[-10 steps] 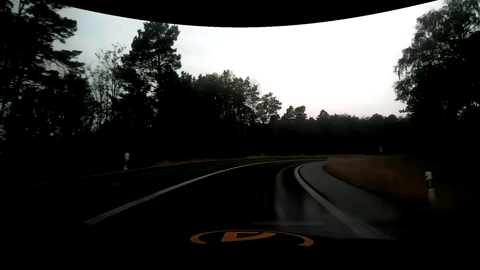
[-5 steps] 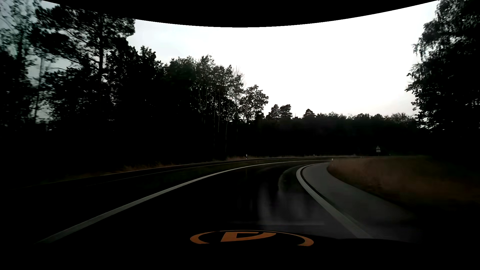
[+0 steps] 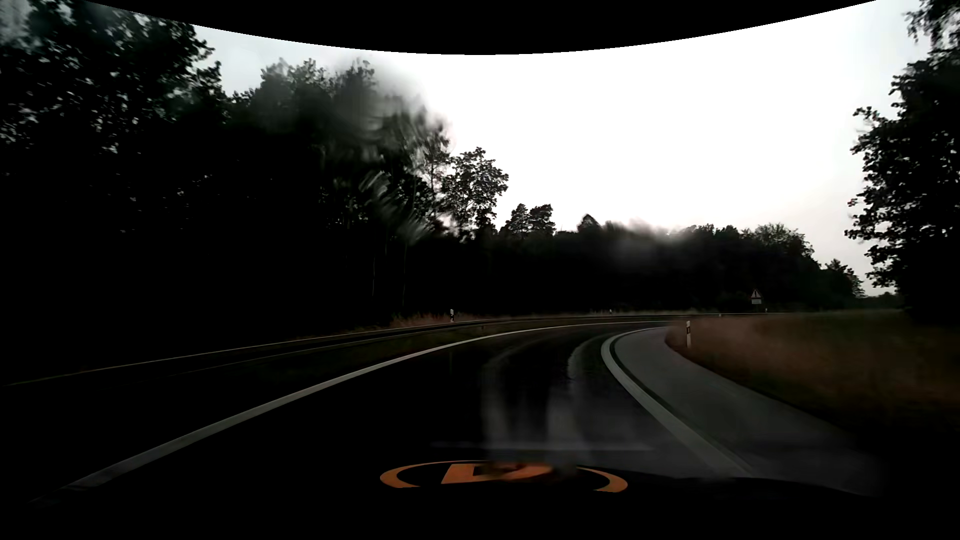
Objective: Follow the waypoints while adhering to traffic rules and regulations
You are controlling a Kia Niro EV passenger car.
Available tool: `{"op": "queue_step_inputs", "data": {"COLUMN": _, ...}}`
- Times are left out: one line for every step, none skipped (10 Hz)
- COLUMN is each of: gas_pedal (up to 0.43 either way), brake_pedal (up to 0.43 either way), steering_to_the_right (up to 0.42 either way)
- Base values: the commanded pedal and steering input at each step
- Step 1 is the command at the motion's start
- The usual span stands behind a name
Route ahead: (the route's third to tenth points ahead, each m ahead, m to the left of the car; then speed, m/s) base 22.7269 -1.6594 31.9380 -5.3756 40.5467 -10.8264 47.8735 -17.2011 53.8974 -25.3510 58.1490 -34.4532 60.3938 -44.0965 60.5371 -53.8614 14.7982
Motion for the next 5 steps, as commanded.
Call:
{"op": "queue_step_inputs", "data": {"gas_pedal": 0.079, "brake_pedal": 0.000, "steering_to_the_right": 0.062}}
{"op": "queue_step_inputs", "data": {"gas_pedal": 0.079, "brake_pedal": 0.000, "steering_to_the_right": 0.067}}
{"op": "queue_step_inputs", "data": {"gas_pedal": 0.067, "brake_pedal": 0.000, "steering_to_the_right": 0.071}}
{"op": "queue_step_inputs", "data": {"gas_pedal": 0.067, "brake_pedal": 0.000, "steering_to_the_right": 0.072}}
{"op": "queue_step_inputs", "data": {"gas_pedal": 0.067, "brake_pedal": 0.000, "steering_to_the_right": 0.073}}
